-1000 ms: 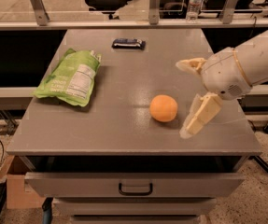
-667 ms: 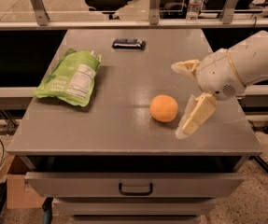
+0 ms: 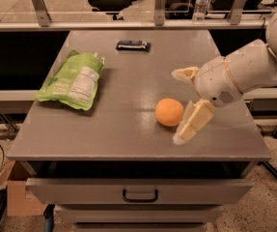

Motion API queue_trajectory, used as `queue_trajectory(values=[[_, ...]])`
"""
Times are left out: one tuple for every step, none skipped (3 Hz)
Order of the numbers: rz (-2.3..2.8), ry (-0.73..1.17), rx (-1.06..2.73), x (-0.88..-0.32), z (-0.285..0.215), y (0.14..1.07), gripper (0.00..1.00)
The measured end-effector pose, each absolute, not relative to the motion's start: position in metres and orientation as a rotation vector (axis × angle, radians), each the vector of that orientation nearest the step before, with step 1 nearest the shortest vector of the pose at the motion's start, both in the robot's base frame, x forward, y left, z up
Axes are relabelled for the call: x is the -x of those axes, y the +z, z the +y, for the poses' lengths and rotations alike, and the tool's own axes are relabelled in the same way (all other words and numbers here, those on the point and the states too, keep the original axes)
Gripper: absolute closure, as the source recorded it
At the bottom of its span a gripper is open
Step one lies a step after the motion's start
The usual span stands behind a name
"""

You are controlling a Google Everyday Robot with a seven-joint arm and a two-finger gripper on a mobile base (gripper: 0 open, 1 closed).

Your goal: Pick orange

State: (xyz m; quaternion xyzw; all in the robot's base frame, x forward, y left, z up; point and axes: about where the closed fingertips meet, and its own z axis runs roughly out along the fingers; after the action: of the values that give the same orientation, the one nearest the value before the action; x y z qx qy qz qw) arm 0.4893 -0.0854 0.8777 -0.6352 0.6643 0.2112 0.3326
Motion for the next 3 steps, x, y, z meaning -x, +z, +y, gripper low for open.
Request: queue_trajectory(values=[[1.731, 0.571, 1.667, -0.4939, -0.0808, 0.8656, 0.22], [1.740, 0.578, 1.672, -0.4967, -0.0829, 0.8577, 0.45], [1.714, 0.601, 1.663, -0.4986, -0.0887, 0.8614, 0.76]])
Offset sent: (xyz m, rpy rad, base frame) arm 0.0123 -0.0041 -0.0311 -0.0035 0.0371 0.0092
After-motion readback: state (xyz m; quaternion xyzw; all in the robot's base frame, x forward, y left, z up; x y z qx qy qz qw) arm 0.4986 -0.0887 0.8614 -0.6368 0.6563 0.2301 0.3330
